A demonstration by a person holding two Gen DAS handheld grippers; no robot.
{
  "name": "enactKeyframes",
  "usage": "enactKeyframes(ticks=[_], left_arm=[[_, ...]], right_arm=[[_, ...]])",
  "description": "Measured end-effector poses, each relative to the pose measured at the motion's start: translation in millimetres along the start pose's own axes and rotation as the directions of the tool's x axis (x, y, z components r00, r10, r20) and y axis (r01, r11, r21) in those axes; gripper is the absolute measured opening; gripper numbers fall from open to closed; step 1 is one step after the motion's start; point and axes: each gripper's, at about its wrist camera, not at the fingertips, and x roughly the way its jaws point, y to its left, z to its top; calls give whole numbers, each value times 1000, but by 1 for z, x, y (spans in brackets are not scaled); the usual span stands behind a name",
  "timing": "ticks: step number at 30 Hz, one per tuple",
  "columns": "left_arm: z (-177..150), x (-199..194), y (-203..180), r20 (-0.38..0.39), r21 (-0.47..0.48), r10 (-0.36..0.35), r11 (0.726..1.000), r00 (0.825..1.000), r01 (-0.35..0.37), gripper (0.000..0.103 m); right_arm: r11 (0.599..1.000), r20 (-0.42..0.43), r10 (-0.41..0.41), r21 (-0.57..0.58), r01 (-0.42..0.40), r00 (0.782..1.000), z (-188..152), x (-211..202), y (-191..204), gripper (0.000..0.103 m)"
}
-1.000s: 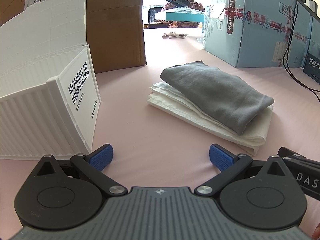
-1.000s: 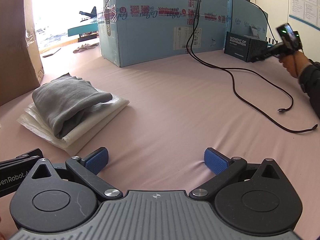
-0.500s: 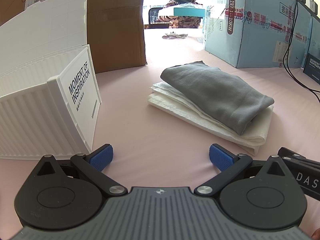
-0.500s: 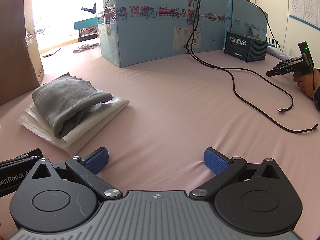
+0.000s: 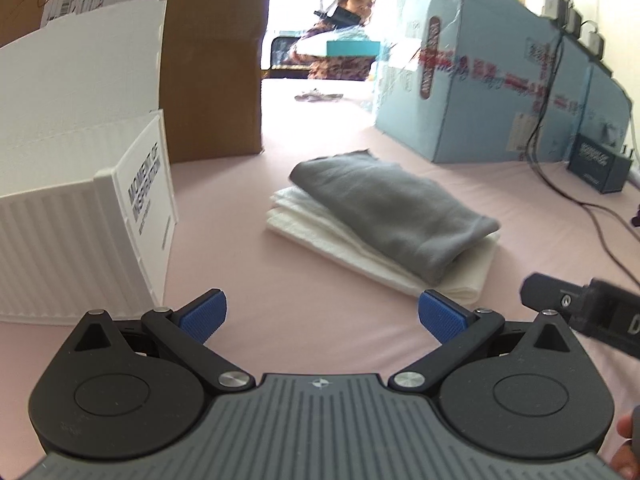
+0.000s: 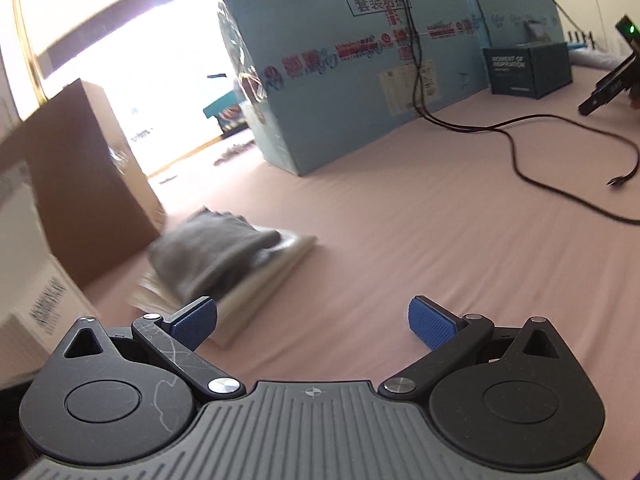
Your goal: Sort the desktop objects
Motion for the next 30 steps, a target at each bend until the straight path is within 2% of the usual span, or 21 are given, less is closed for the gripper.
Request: enactKeyframes(ticks=[4, 8, 10, 12, 16, 18, 21, 25, 27, 28, 30], left_arm=[[3, -10, -5, 59, 24, -47, 999, 997, 46, 103], [12, -18, -7, 87, 16, -62, 998, 994, 61, 103], [20, -20, -7, 87, 9, -70, 998, 994, 70, 103], [31, -23, -5, 87, -7, -83, 996, 993, 84, 103], [61, -20, -1, 71, -69, -67, 995, 995, 72, 103], [80, -13, 3, 45, -130, -76, 988, 996, 81, 103], [101, 5, 3, 15, -198, -93, 976, 996, 94, 103], [112, 30, 6, -12, -254, -110, 962, 994, 103, 103], [111, 41, 7, -26, -243, -124, 963, 992, 114, 103], [111, 46, 7, -34, -223, -129, 968, 991, 118, 103], [110, 54, 7, -47, -190, -121, 976, 992, 110, 103]], right_arm=[[989, 38, 124, 74, -127, 992, 4, -11, -4, 103], [953, 89, 228, 183, -241, 970, 12, -19, -18, 103], [943, 95, 235, 220, -251, 967, 18, -19, -21, 103], [941, 66, 244, 226, -252, 968, 25, -18, -19, 103], [929, 26, 305, 212, -303, 952, 57, -14, -10, 103], [922, 36, 322, 213, -322, 946, 79, -9, -5, 103], [926, 71, 310, 204, -318, 948, 110, 7, 3, 103], [913, 112, 333, 209, -350, 936, 113, 38, -5, 103], [896, 62, 366, 245, -370, 929, 100, 55, -17, 99], [880, 14, 396, 279, -384, 918, 99, 63, -21, 99], [845, -23, 465, 310, -436, 885, 98, 70, -24, 99]])
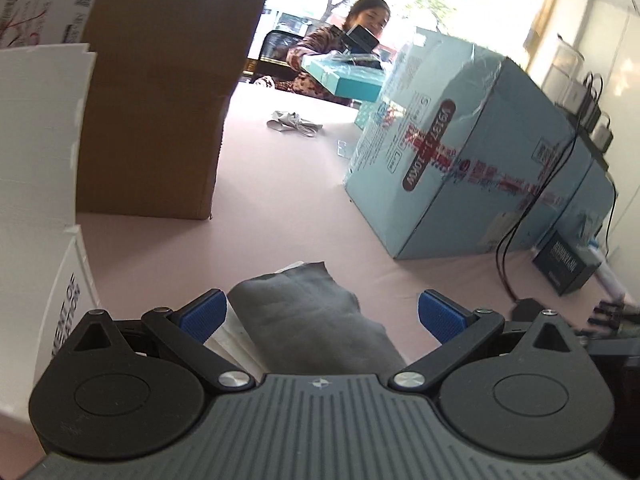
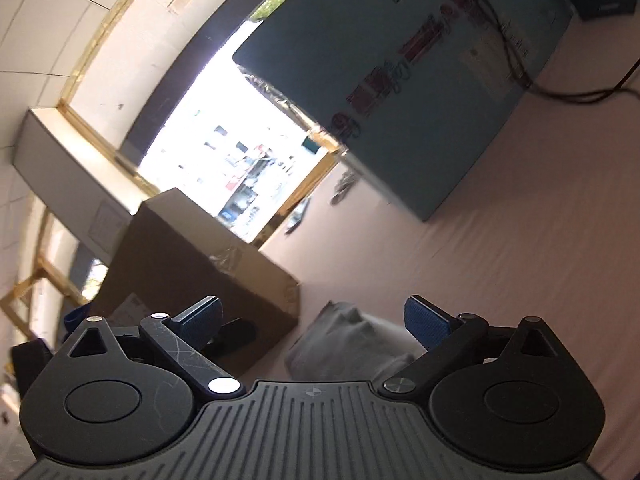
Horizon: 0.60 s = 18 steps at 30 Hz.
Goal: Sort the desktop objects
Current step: 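Move the left gripper down over the folded grey cloth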
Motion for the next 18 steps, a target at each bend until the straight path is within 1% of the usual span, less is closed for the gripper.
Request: enactKeyframes(ticks=[1, 2, 4, 6, 8, 10, 12, 13, 14, 16, 18], left_arm=[[0, 4, 1, -5, 16, 6, 1000, 1000, -6, 103], [1, 8, 3, -15, 13, 6, 1000, 1000, -6, 103], [1, 12, 11, -38, -13, -9, 1000, 999, 9, 103], [2, 16, 19, -60, -40, -27, 999, 998, 25, 103], [2, 19, 25, -68, -65, -38, 997, 997, 34, 103], [1, 21, 29, -69, -74, -23, 997, 997, 18, 103], [0, 24, 31, -68, -76, -4, 997, 998, -1, 102], [-1, 26, 33, -66, -80, -8, 997, 998, 3, 101], [-2, 28, 34, -65, -84, -17, 996, 998, 12, 97], [-4, 29, 37, -44, -89, -39, 995, 998, 35, 94], [-5, 26, 40, -2, -86, -49, 995, 999, 49, 93]], right_arm=[[1000, -17, 9, 4, -9, 1000, 0, 2, -1, 99], [1000, -28, -10, 0, 10, 1000, -1, 3, 0, 99], [1000, -61, -26, -6, 26, 998, -3, 6, 2, 92], [1000, -97, -19, -6, 19, 995, -6, 9, 2, 90], [999, -110, -47, -31, 43, 993, -10, 12, 4, 88], [995, -118, -84, -65, 77, 989, -14, 15, 7, 84], [992, -137, -108, -77, 98, 985, -19, 21, 5, 82], [991, -144, -119, -78, 108, 982, -21, 22, 4, 78], [989, -149, -130, -83, 119, 980, -22, 24, 4, 77], [985, -145, -156, -102, 143, 977, -25, 25, 4, 76], [978, -131, -185, -125, 169, 974, -26, 25, 3, 75]])
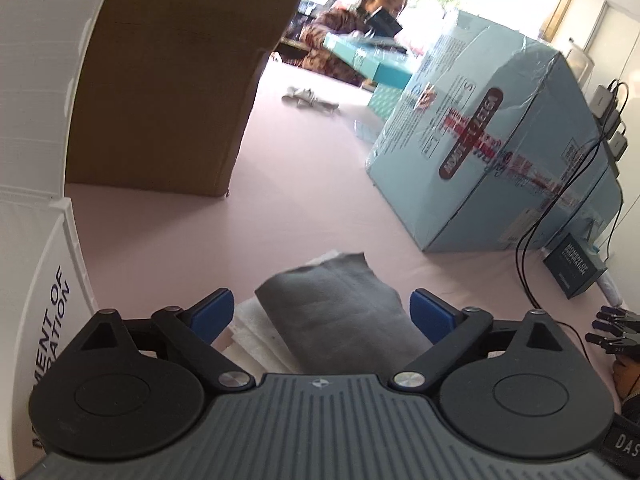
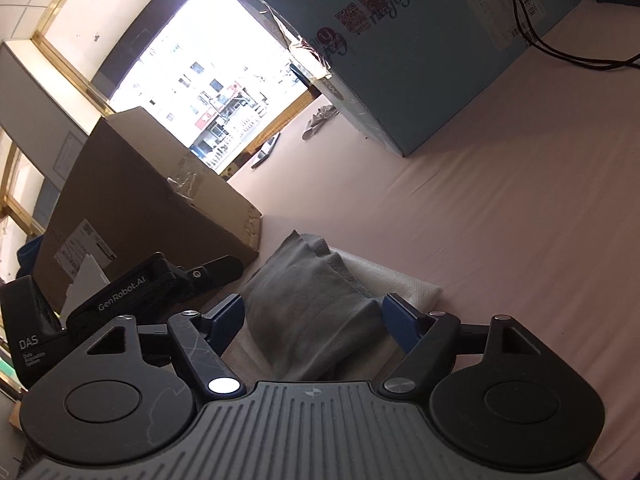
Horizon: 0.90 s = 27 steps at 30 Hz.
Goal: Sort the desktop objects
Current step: 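Move the left gripper down over the folded grey cloth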
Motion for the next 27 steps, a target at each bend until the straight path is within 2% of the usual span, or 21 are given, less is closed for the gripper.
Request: enactKeyframes(ticks=[3, 6, 11, 13, 16, 18, 22, 25, 27], left_arm=[[2, -4, 6, 27, -22, -54, 998, 998, 54, 93], [4, -2, 14, 5, -88, -137, 987, 991, 137, 92], [3, 3, 26, -2, -168, -179, 970, 984, 176, 90], [2, 8, 29, -24, -197, -204, 961, 979, 195, 86], [0, 11, 29, -28, -200, -202, 961, 979, 193, 85], [-1, 11, 26, -5, -167, -184, 969, 983, 180, 85], [-1, 17, 21, -47, -148, -129, 982, 990, 121, 85], [-2, 20, 22, -50, -134, -86, 988, 995, 79, 85], [-1, 21, 21, -44, -127, -81, 989, 996, 74, 85]], right_arm=[[1000, -11, -20, -1, 20, 1000, 0, 4, -3, 74], [1000, -16, -22, -3, 22, 1000, -1, 5, -3, 73], [999, -20, -30, -21, 30, 999, -2, 7, -2, 72], [999, -22, -40, -24, 39, 999, -3, 7, -2, 65], [998, -22, -52, -27, 52, 998, -3, 8, -2, 61], [998, -23, -51, -25, 50, 998, -4, 8, -2, 61], [997, -26, -62, -37, 61, 998, -4, 9, -1, 60], [997, -27, -65, -38, 64, 997, -5, 9, -1, 60], [997, -26, -67, -37, 66, 997, -5, 9, -1, 60]])
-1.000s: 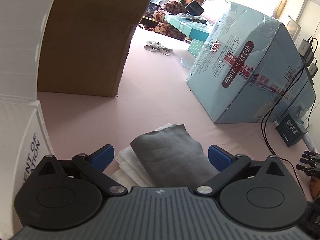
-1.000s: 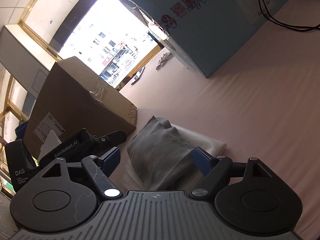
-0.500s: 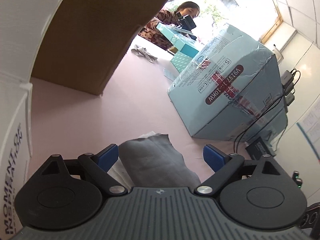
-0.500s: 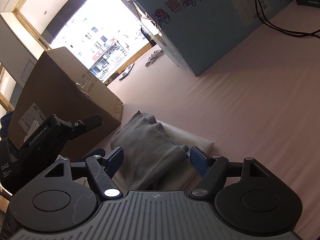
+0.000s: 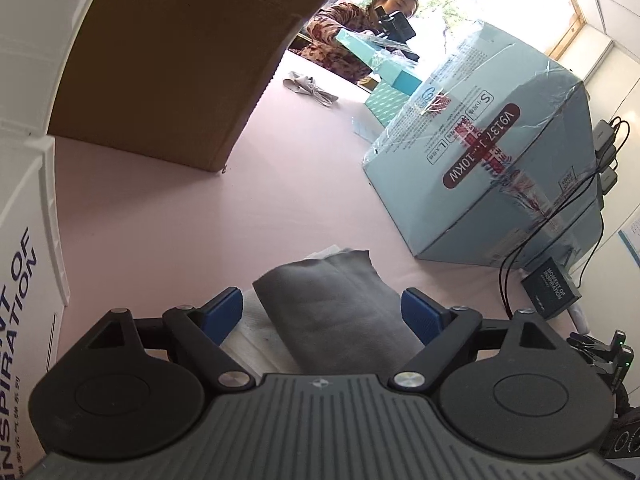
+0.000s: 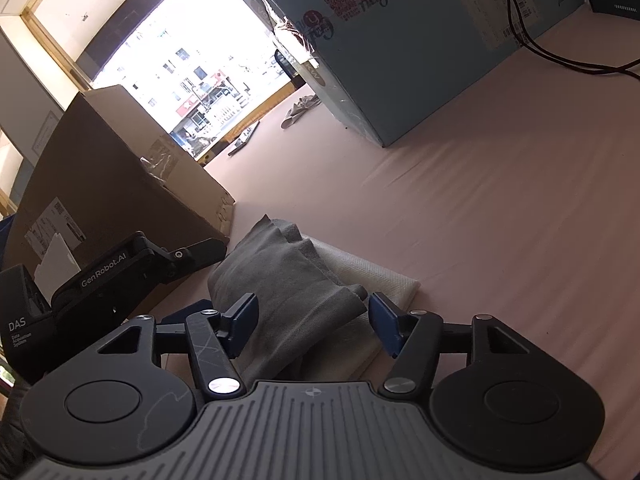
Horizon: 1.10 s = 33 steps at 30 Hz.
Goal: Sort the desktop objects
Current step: 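Move the left gripper down over the folded grey cloth, then close the left gripper on the grey cloth and lift it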
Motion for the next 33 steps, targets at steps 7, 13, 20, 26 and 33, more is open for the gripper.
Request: enactKeyframes(ticks=[7, 13, 20, 26, 33], left_arm=[[1, 7, -5, 4, 18, 23, 1000, 1000, -23, 77], [1, 5, -11, 12, 54, 13, 998, 1000, -13, 57], [0, 5, -5, 9, 31, 6, 1000, 1000, -6, 41], [-1, -3, -11, 48, 71, 4, 997, 999, -7, 30], [-2, -1, -7, 30, 47, -2, 999, 1000, 0, 23]], right_arm=[[1000, 11, -2, 22, 2, 1000, 0, -1, -1, 58], [1000, 16, -13, 17, 13, 1000, -1, -3, -1, 54], [1000, 4, -4, 8, 4, 1000, -3, -2, 3, 36], [999, 20, -33, -18, 33, 999, -5, -5, 8, 29], [993, 53, -40, -112, 45, 998, -8, -13, 23, 27]])
